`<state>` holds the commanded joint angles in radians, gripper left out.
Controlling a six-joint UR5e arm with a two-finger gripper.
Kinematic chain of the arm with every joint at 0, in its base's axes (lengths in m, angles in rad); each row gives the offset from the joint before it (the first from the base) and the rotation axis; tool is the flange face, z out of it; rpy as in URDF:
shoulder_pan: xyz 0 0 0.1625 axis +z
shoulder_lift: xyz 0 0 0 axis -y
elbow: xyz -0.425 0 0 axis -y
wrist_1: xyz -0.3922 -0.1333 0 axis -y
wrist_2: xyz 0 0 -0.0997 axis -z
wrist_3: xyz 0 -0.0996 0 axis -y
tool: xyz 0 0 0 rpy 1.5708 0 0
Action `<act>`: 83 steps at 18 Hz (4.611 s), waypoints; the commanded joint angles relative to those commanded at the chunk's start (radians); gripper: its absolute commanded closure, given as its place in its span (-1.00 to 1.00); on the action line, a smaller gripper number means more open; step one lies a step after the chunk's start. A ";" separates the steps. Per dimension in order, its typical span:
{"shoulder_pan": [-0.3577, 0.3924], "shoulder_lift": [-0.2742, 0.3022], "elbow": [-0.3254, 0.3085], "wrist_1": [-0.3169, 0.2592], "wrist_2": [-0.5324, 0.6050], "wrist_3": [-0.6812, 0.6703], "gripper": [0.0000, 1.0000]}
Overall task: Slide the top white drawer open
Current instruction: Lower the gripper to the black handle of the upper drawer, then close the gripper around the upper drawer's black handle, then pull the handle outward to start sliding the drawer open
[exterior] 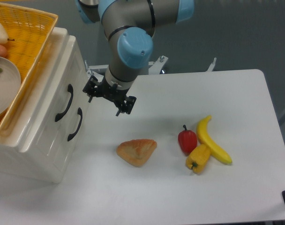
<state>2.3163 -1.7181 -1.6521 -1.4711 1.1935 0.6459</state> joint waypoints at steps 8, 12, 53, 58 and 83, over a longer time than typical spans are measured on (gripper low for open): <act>-0.031 -0.006 -0.002 -0.002 -0.023 -0.072 -1.00; -0.046 -0.009 -0.002 -0.002 -0.025 -0.095 -1.00; -0.084 -0.021 -0.002 -0.002 -0.015 -0.157 -0.87; -0.097 -0.023 -0.002 0.000 -0.012 -0.157 -0.87; -0.115 -0.020 0.005 0.005 -0.012 -0.149 -0.35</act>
<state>2.2013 -1.7380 -1.6475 -1.4665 1.1812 0.4970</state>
